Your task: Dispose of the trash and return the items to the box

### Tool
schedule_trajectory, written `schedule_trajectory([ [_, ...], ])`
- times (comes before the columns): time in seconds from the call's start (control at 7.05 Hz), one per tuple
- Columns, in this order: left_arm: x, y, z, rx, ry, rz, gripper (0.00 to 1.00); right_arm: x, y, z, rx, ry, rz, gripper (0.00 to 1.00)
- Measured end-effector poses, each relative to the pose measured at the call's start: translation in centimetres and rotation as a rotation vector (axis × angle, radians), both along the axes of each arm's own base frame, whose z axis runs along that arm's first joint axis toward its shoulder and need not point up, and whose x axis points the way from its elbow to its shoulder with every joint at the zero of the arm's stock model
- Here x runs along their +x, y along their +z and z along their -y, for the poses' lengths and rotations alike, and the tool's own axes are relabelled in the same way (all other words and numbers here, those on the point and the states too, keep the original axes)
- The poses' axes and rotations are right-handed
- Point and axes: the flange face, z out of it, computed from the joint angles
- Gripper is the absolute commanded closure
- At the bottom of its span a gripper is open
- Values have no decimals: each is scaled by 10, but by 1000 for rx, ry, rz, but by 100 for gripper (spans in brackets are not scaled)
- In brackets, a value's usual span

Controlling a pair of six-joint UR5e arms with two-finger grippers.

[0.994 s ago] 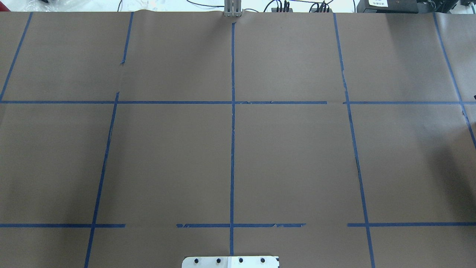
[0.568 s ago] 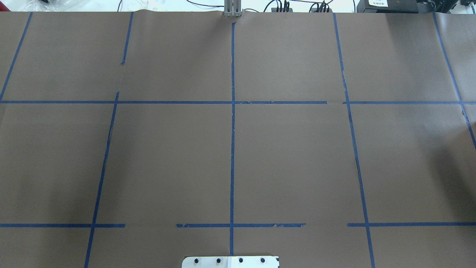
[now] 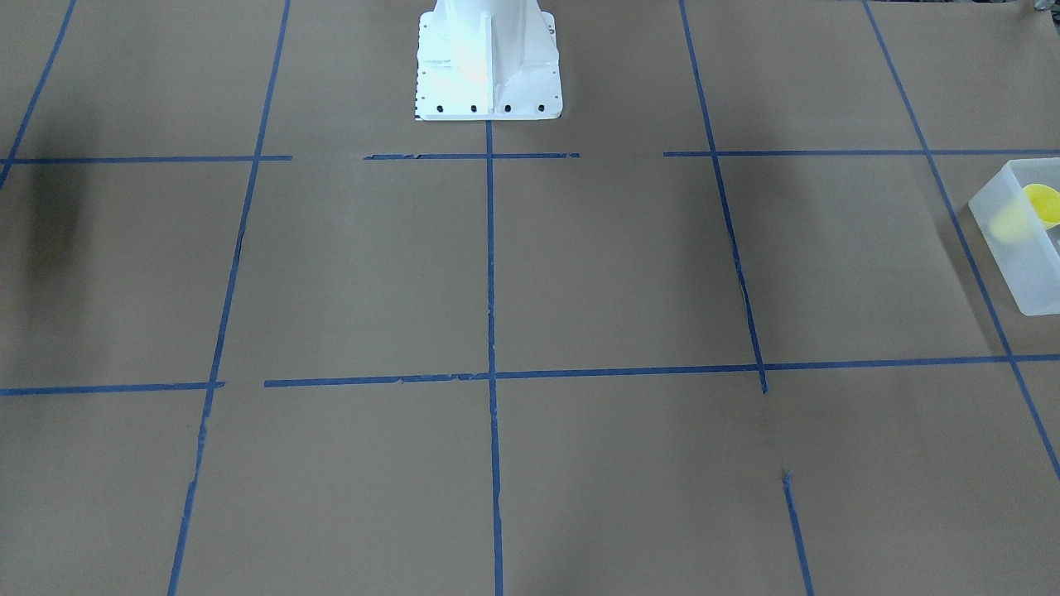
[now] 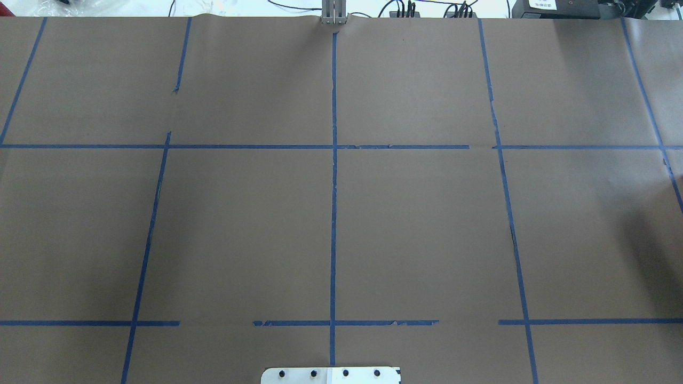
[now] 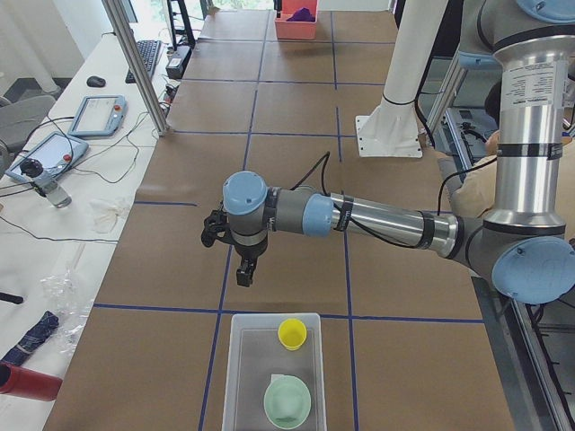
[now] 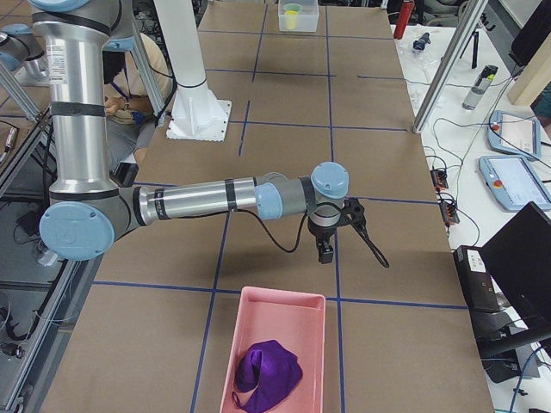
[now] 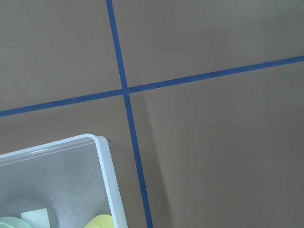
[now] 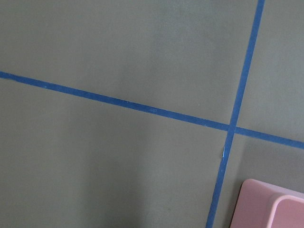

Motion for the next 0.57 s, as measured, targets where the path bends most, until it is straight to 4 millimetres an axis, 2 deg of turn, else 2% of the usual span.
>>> schedule_trajectory([
  [0.28, 0, 3, 3, -5, -2, 0, 0, -4, -10, 16, 16, -1, -1, 0],
  [0.57, 0, 4, 5, -9, -3, 0, 0, -8, -11, 25, 13, -3, -1, 0],
])
